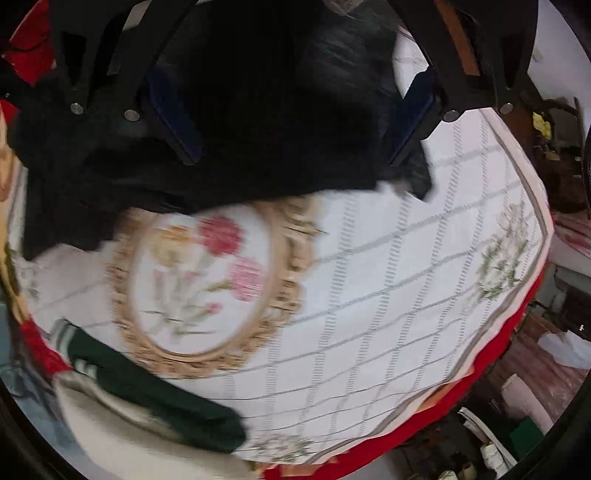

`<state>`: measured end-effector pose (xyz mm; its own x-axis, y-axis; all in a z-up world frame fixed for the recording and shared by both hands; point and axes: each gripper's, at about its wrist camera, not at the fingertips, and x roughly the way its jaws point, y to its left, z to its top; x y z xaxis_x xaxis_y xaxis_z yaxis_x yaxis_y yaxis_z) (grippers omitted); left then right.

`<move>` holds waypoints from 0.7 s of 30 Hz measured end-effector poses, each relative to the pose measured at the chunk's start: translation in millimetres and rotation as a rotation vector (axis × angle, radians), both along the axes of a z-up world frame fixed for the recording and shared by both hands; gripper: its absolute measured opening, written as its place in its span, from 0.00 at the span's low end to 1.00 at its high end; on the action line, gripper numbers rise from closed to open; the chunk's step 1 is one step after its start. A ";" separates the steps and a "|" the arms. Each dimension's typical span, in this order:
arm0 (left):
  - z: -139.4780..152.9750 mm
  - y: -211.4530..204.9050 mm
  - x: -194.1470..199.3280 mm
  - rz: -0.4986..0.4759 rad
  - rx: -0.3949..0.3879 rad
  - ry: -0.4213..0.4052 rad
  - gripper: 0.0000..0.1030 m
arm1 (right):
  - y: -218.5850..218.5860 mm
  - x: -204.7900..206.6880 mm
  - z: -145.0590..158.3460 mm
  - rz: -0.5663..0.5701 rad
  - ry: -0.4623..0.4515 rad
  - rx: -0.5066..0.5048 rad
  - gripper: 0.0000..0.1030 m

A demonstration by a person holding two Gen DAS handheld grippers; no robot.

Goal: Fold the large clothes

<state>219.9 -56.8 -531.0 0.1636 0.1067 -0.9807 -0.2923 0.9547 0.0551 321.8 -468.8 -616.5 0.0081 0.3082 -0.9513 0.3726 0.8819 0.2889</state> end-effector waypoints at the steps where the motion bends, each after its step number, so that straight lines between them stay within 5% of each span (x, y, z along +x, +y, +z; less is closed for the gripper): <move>1: -3.0 -15.8 6.5 -0.004 -0.020 0.002 0.97 | 1.6 7.3 7.3 0.017 -0.033 -0.020 0.48; 4: -24.7 -45.1 26.3 0.009 -0.052 0.012 0.97 | 10.7 13.7 34.1 0.107 -0.088 -0.137 0.48; 8: -70.6 -49.7 52.0 0.024 -0.014 0.063 0.99 | 22.4 37.3 43.2 0.120 -0.154 -0.068 0.47; 14: -82.4 -38.9 50.2 0.044 -0.078 0.058 1.00 | 93.5 106.6 2.5 0.277 -0.232 0.059 0.34; 19: -71.8 -27.4 36.6 0.048 -0.048 0.080 1.00 | 129.9 135.5 -68.6 0.274 -0.128 0.038 0.29; 21: -64.6 -19.7 29.8 0.061 -0.041 0.081 1.00 | 123.8 140.8 -73.3 0.240 -0.111 0.040 0.28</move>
